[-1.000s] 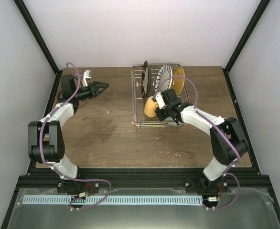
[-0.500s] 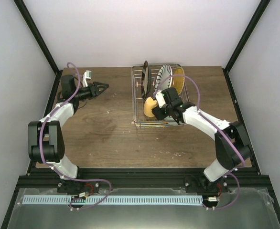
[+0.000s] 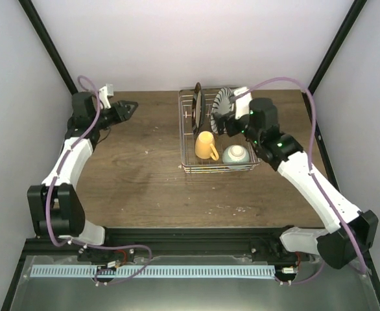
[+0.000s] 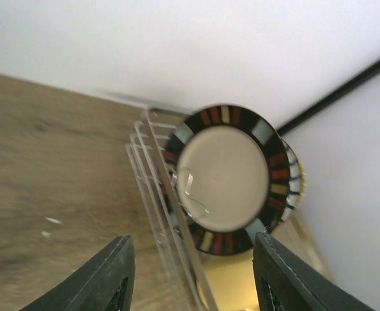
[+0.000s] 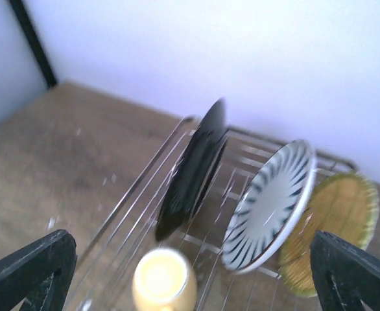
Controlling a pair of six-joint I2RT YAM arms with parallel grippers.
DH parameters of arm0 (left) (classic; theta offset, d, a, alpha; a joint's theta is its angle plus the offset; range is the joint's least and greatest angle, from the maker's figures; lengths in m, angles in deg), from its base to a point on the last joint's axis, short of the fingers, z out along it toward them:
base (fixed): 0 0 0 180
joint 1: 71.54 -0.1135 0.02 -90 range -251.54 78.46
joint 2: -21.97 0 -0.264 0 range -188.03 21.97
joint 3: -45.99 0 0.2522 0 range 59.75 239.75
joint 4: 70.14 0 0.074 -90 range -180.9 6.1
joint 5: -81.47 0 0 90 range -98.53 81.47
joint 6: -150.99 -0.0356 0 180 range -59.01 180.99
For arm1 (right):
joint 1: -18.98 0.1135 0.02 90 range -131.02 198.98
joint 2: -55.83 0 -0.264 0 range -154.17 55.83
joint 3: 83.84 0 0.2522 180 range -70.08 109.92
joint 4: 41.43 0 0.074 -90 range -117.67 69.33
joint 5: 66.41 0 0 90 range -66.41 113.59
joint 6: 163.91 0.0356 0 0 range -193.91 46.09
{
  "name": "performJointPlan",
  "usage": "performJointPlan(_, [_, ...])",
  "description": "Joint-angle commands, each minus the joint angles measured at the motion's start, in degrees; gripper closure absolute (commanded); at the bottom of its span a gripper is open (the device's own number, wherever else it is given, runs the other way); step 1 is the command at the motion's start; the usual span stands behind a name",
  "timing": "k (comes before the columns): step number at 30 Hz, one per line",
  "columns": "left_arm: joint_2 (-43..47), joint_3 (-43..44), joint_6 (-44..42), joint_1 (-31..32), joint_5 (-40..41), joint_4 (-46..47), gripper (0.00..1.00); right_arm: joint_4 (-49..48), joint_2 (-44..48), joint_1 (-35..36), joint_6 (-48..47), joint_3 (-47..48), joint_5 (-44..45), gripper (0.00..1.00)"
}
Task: Load the mixed dishes into the dish rack
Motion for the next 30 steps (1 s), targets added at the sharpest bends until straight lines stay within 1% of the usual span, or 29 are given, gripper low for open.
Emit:
performJointPlan(1, [5.44, 2.89, -8.35, -0.11, 18.12, -9.58, 0.47, -4.82, 0.1, -6.6, 7.61, 3.03, 4.5, 0.0])
performJointPlan(4, [8.39, 1.96, -11.39, -0.07, 26.87, -10.67, 0.44, -8.37, 0.08, -12.91, 11.25, 1.02, 1.63, 0.0])
performJointPlan(7, [11.62, -1.39, -12.69, -0.19, 32.92, -9.41, 0.41, -11.68, 0.58, -21.61, 16.55, -3.4, -4.2, 0.0])
performJointPlan(9, [14.45, -5.16, -11.56, -0.1, 38.79, -6.86, 0.35, -15.03, 1.27, -27.97, 19.65, -7.75, -8.7, 0.0])
performJointPlan(11, [17.53, -9.69, -10.65, -0.16, 43.24, -3.79, 0.27, -18.22, 1.58, -33.64, 21.96, -11.94, -12.04, 0.0])
performJointPlan(13, [20.02, -13.56, -10.04, -0.14, 47.45, -1.82, 0.19, -19.94, 1.02, -37.06, 22.84, -14.62, -12.48, 0.0])
performJointPlan(16, [22.4, -17.86, -10.38, -0.25, 51.38, -0.27, 0.12, -20.55, -0.75, -38.09, 20.84, -16.47, -9.06, 0.0])
performJointPlan(19, [23.51, -22.74, -11.82, -0.2, 52.9, 2.08, 0.1, -22.04, -1.85, -38.09, 17.09, -19.07, -5.84, 0.0])
performJointPlan(21, [24.38, -26.52, -12.43, -0.2, 53.19, 5.03, 0.1, -26.59, -0.71, -38.13, 15.04, -23.22, -3.64, 0.0])
performJointPlan(23, [25.03, -29.43, -11.92, -0.2, 53.19, 7.73, 0.09, -31.74, 1.06, -38.18, 13.66, -27.46, -3.32, 0.0])
performJointPlan(25, [25.07, -29.87, -11.57, -0.2, 53.41, 8.07, 0.09, -33.46, 1.8, -38.18, 13.46, -28.95, -4.1, 0.0])
performJointPlan(30, [23.82, -27.48, -12.84, -0.2, 54.25, 6.52, 0.08, -31.59, 0.03, -38.18, 13.3, -27.04, -4.47, 0.0])
